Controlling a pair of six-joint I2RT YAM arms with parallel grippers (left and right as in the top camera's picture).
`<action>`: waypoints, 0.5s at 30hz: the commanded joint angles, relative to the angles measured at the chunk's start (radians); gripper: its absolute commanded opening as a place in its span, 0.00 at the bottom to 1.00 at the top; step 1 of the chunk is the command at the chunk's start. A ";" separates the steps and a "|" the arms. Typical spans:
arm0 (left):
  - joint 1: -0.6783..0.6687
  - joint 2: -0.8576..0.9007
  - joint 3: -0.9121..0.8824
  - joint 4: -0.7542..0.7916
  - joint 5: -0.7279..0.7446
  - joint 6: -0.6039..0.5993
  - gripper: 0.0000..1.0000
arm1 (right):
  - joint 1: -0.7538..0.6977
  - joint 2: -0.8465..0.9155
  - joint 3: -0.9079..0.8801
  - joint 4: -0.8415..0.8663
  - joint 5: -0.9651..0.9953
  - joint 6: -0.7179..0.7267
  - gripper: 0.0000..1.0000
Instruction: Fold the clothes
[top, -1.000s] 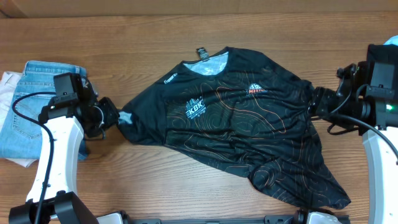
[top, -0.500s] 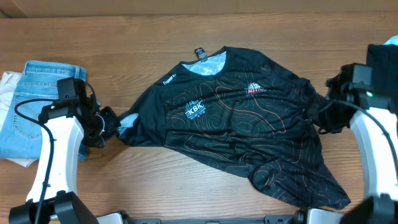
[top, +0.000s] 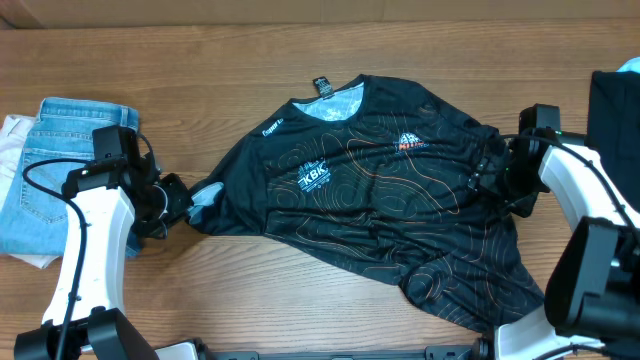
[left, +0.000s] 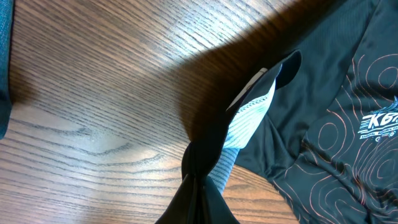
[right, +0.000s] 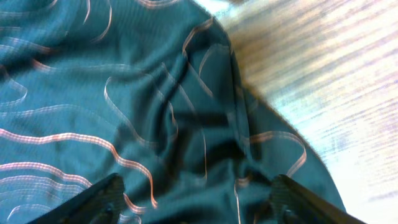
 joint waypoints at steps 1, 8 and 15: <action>0.004 -0.005 0.003 -0.002 -0.013 0.024 0.04 | -0.002 0.046 -0.001 0.038 0.021 0.012 0.65; 0.004 -0.005 0.003 -0.033 -0.013 0.024 0.04 | -0.002 0.092 -0.001 0.148 0.021 0.011 0.28; 0.004 -0.005 0.003 -0.048 -0.012 0.013 0.04 | -0.002 0.093 0.005 0.326 0.021 0.011 0.05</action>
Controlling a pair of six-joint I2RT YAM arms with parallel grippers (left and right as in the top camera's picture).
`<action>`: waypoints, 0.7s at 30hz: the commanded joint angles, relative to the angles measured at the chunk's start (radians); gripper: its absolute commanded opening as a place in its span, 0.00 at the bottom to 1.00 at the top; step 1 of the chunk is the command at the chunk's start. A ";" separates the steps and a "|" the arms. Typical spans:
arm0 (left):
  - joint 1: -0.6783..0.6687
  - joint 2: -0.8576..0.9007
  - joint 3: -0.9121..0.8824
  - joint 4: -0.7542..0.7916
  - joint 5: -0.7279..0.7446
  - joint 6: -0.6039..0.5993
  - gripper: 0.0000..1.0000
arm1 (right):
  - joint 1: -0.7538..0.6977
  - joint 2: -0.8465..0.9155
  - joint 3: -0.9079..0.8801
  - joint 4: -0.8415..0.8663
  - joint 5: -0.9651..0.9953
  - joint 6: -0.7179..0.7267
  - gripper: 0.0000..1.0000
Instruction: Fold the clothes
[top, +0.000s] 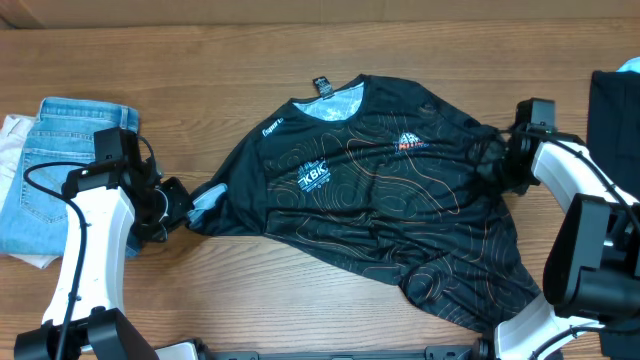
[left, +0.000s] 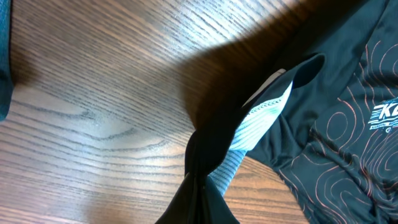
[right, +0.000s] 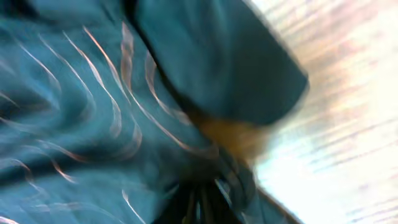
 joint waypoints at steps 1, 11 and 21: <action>0.004 -0.005 0.003 -0.003 -0.007 0.003 0.04 | -0.002 0.004 0.013 0.077 0.005 -0.002 0.04; 0.004 -0.006 0.003 0.051 0.019 -0.058 0.04 | -0.002 0.005 0.279 0.256 0.002 -0.002 0.04; 0.004 -0.006 0.003 0.071 0.031 -0.071 0.04 | -0.004 0.025 0.322 -0.142 0.109 -0.002 0.55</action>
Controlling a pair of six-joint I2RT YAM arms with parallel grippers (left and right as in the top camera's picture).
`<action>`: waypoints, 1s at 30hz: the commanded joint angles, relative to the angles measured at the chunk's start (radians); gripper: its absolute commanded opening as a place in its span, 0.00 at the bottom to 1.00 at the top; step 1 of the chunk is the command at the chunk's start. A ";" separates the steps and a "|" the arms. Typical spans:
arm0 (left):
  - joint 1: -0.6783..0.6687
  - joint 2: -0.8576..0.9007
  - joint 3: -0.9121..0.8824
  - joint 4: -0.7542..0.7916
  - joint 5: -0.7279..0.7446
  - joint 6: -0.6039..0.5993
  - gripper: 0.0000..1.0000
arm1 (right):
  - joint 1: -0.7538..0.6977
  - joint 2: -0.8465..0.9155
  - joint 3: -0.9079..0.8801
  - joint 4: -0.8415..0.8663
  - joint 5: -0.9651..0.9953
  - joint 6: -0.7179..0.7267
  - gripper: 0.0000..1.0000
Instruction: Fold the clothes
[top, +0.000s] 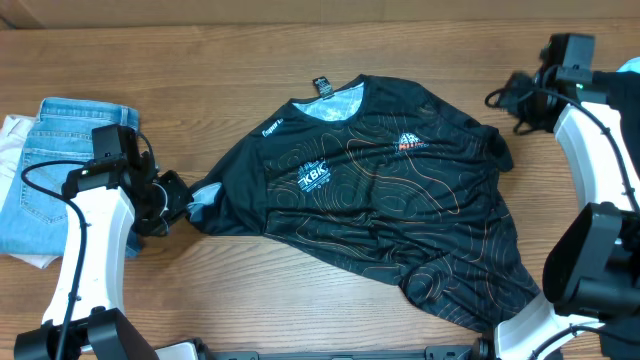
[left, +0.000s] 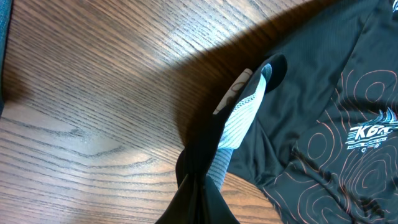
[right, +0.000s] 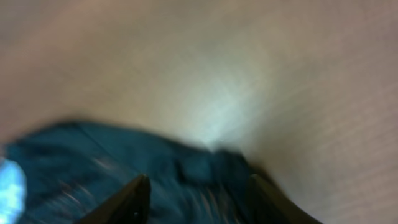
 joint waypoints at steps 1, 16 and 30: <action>0.004 -0.006 0.003 0.002 0.016 -0.012 0.04 | -0.004 0.020 -0.053 -0.054 0.065 -0.001 0.56; 0.004 -0.006 0.003 -0.015 0.016 0.001 0.04 | -0.004 0.132 -0.291 0.126 0.013 -0.036 0.31; 0.004 -0.006 0.003 0.079 0.012 -0.067 0.04 | 0.006 0.144 0.171 0.429 -0.087 -0.102 0.04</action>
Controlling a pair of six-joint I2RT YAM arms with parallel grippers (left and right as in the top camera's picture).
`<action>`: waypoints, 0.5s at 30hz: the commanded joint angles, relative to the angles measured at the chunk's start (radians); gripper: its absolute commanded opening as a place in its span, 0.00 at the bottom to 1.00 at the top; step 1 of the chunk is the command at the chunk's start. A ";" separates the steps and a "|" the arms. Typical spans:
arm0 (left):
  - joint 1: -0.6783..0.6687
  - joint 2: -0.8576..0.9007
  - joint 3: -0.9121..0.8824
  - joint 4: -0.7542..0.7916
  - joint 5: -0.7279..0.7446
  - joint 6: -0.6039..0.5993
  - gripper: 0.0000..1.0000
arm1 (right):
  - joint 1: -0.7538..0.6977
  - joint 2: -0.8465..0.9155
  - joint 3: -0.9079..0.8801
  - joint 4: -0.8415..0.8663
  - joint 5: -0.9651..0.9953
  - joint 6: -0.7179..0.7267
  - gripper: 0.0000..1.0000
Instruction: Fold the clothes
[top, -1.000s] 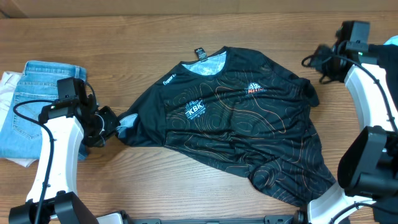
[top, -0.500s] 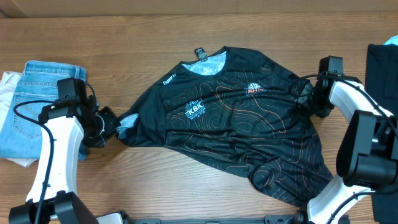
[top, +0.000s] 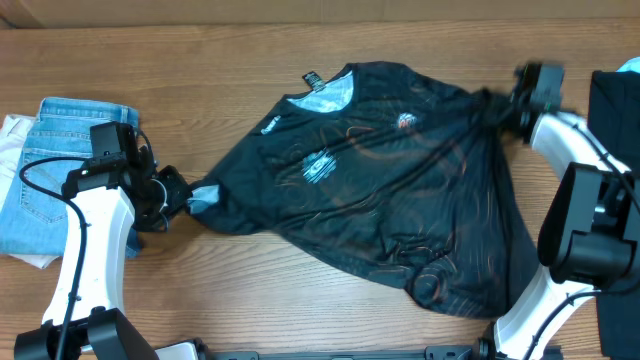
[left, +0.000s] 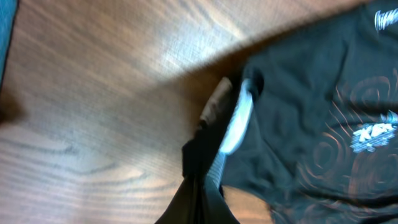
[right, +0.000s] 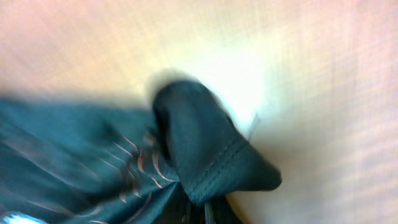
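A dark teal T-shirt with orange contour lines is stretched, blurred, across the table between both grippers. My left gripper is shut on the left sleeve, whose pale inner side shows just ahead of the left gripper in the left wrist view. My right gripper is shut on the right sleeve at the back right. In the right wrist view a folded sleeve hem bulges out of the right gripper. The collar points to the back.
Folded blue jeans lie on a white garment at the left edge, close behind my left arm. Another dark garment lies at the right edge. The table is bare wood.
My right gripper was open at the back right, off the shirt. Now it is shut on the right sleeve, and the shirt's right side has moved towards the back and pulled taut.
At first my right gripper stood open over the right sleeve, then appeared shut on it. After that it was open off the shirt at the back right, and now it grips the sleeve there. All along, my left gripper has held the left sleeve.
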 joint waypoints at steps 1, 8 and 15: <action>0.004 -0.006 0.003 0.026 0.009 -0.066 0.04 | 0.009 -0.033 0.283 -0.001 -0.012 -0.015 0.04; 0.004 -0.006 0.003 0.047 0.008 -0.087 0.04 | 0.010 -0.032 0.497 -0.301 -0.012 -0.019 1.00; 0.004 -0.006 0.003 0.048 -0.012 -0.078 0.04 | 0.007 -0.031 0.438 -0.742 0.000 -0.036 1.00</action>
